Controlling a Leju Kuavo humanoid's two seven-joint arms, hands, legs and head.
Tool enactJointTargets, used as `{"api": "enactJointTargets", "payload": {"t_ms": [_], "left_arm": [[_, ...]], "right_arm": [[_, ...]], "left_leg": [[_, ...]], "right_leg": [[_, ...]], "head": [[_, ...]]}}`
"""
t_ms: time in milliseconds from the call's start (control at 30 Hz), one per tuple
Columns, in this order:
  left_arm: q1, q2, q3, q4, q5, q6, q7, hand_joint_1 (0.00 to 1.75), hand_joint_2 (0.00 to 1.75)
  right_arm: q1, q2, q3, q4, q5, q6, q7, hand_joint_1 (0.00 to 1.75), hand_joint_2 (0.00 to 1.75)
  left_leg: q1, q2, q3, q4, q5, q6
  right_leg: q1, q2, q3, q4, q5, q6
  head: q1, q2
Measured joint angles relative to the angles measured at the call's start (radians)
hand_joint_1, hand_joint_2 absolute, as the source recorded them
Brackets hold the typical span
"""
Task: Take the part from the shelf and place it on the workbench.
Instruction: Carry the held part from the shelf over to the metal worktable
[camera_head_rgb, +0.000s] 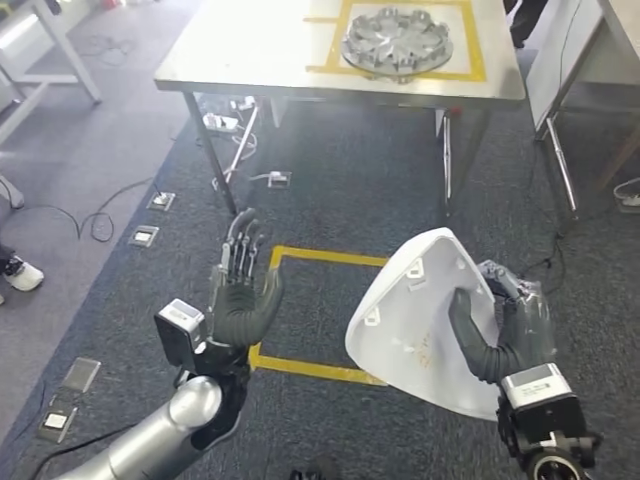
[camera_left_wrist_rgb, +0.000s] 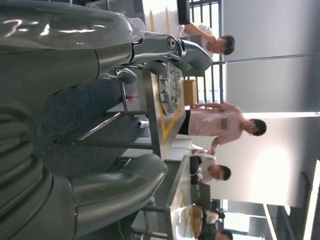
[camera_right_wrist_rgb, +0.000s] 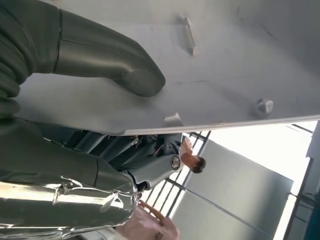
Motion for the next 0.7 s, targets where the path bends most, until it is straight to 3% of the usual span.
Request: {"api": "enactJointTargets", "payload": {"t_ms": [33,67,100,133,167,200,267,300,333,367,400,433,467,500,567,633,700], "left_arm": [[-0.003,0.0,0.0,-0.001,0.0,0.0,0.0,0.0,1.75],[-0.005,0.0,0.0,-0.002,-0.001,0.0,-0.001,0.0,1.75],[-0.007,-0.001,0.0,-0.002,-0.001,0.0,0.0,0.0,1.75],[-0.007,-0.001,0.0,-0.002,-0.001,0.0,0.0,0.0,1.75],[-0.006,-0.002,0.0,-0.002,-0.001,0.0,0.001,0.0,1.75],[-0.005,-0.002,0.0,-0.002,-0.001,-0.001,0.002,0.0,1.75],[-0.003,-0.002,0.0,-0.001,0.0,-0.002,0.002,0.0,1.75],[-0.003,-0.002,0.0,-0.001,-0.001,-0.002,0.003,0.0,1.75],[-0.003,-0.002,0.0,-0.001,-0.001,-0.002,0.003,0.0,1.75],[-0.002,-0.002,0.0,0.0,-0.001,-0.002,0.003,0.0,1.75],[0.0,-0.002,0.0,0.001,-0.001,-0.002,0.004,0.0,1.75],[0.001,-0.002,-0.001,0.002,-0.002,-0.001,0.005,0.0,1.75],[0.002,-0.002,-0.001,0.003,-0.004,-0.001,0.005,0.0,1.75],[0.0,-0.003,-0.001,0.002,-0.006,-0.001,0.006,0.0,1.75],[-0.006,-0.003,-0.001,-0.003,-0.01,0.0,0.006,0.0,1.75],[-0.008,-0.003,-0.001,-0.006,-0.013,0.0,0.005,0.0,1.75],[-0.006,-0.003,-0.001,-0.005,-0.014,0.0,0.005,0.0,1.75]], "right_arm": [[-0.003,0.0,-0.001,-0.001,0.0,0.0,0.0,1.75,1.75],[-0.008,0.0,-0.001,-0.002,0.0,0.0,-0.001,1.75,1.75],[-0.011,0.0,-0.001,-0.002,0.001,-0.001,-0.001,1.75,1.75],[-0.012,0.0,-0.001,-0.002,0.001,-0.001,-0.002,1.75,1.75],[-0.012,0.0,-0.001,-0.001,0.001,0.0,-0.002,1.75,1.75],[-0.011,0.0,-0.001,-0.001,0.001,0.0,-0.002,1.75,1.75],[-0.011,0.0,-0.001,0.0,0.0,0.0,-0.001,1.75,1.75],[-0.011,0.0,-0.001,0.001,0.0,0.0,-0.001,1.75,1.75],[-0.01,-0.001,-0.001,0.001,0.0,0.0,-0.001,1.75,1.75],[-0.009,-0.001,-0.001,0.002,0.0,0.0,-0.001,1.75,1.75],[-0.006,-0.001,-0.001,0.003,0.0,0.0,-0.001,1.75,1.75],[-0.003,-0.002,0.0,0.005,0.0,0.0,0.0,1.75,1.75],[-0.002,-0.002,0.0,0.005,-0.001,0.0,0.0,1.75,1.75],[-0.003,-0.002,0.001,0.004,-0.001,-0.001,0.0,1.75,1.75],[-0.011,-0.002,0.0,0.001,0.0,-0.001,-0.001,1.75,1.75],[-0.017,-0.002,-0.001,0.0,0.0,-0.001,-0.002,1.75,1.75],[-0.017,-0.002,0.0,0.0,-0.001,-0.001,-0.003,1.75,1.75]], "left_leg": [[0.002,0.002,0.018,0.005,-0.021,-0.001],[0.005,0.003,0.041,0.005,-0.039,-0.001],[0.006,0.003,0.068,0.004,-0.056,0.0],[0.008,0.004,0.095,0.0,-0.073,0.002],[0.007,0.003,0.123,-0.005,-0.094,0.004],[0.007,0.003,0.151,-0.011,-0.114,0.007],[0.003,0.0,0.21,-0.021,-0.155,0.01],[-0.001,-0.002,0.24,-0.024,-0.177,0.01],[-0.005,-0.004,0.27,-0.025,-0.199,0.011],[-0.009,-0.005,0.294,-0.026,-0.222,0.012],[-0.013,-0.007,0.312,-0.019,-0.242,0.011],[-0.014,-0.009,0.322,-0.012,-0.259,0.009],[-0.014,-0.012,0.324,-0.003,-0.273,0.006],[-0.014,-0.014,0.32,0.014,-0.278,0.002],[-0.014,-0.01,0.285,0.082,-0.269,-0.007],[-0.008,0.003,0.204,0.213,-0.27,-0.024],[0.011,0.013,0.106,0.337,-0.327,-0.045]], "right_leg": [[0.0,-0.002,0.007,0.019,0.016,0.003],[0.002,-0.006,-0.009,0.077,0.038,0.006],[0.004,-0.012,-0.05,0.155,0.05,0.006],[0.007,-0.018,-0.101,0.237,0.042,0.005],[0.011,-0.023,-0.157,0.305,0.012,0.004],[0.015,-0.024,-0.21,0.343,-0.036,0.002],[0.019,-0.024,-0.299,0.346,-0.13,0.001],[0.021,-0.024,-0.335,0.317,-0.14,-0.002],[0.022,-0.023,-0.368,0.272,-0.101,-0.006],[0.022,-0.022,-0.395,0.215,0.003,-0.012],[0.024,-0.018,-0.416,0.162,0.125,-0.02],[0.026,-0.015,-0.424,0.128,0.228,-0.028],[0.029,-0.013,-0.426,0.112,0.294,-0.035],[0.032,-0.012,-0.423,0.111,0.305,-0.041],[0.028,-0.014,-0.405,0.11,0.288,-0.048],[0.019,-0.017,-0.385,0.099,0.276,-0.052],[0.013,-0.02,-0.368,0.096,0.26,-0.053]], "head": [[0.0,0.0],[0.001,0.0],[0.002,0.0],[0.004,0.0],[0.006,0.0],[0.008,0.0],[0.012,0.0],[0.014,0.0],[0.018,0.0],[0.02,0.0],[0.02,0.0],[0.02,0.0],[0.018,0.0],[0.015,0.0],[0.014,0.0],[0.01,0.0],[0.002,0.0]]}}
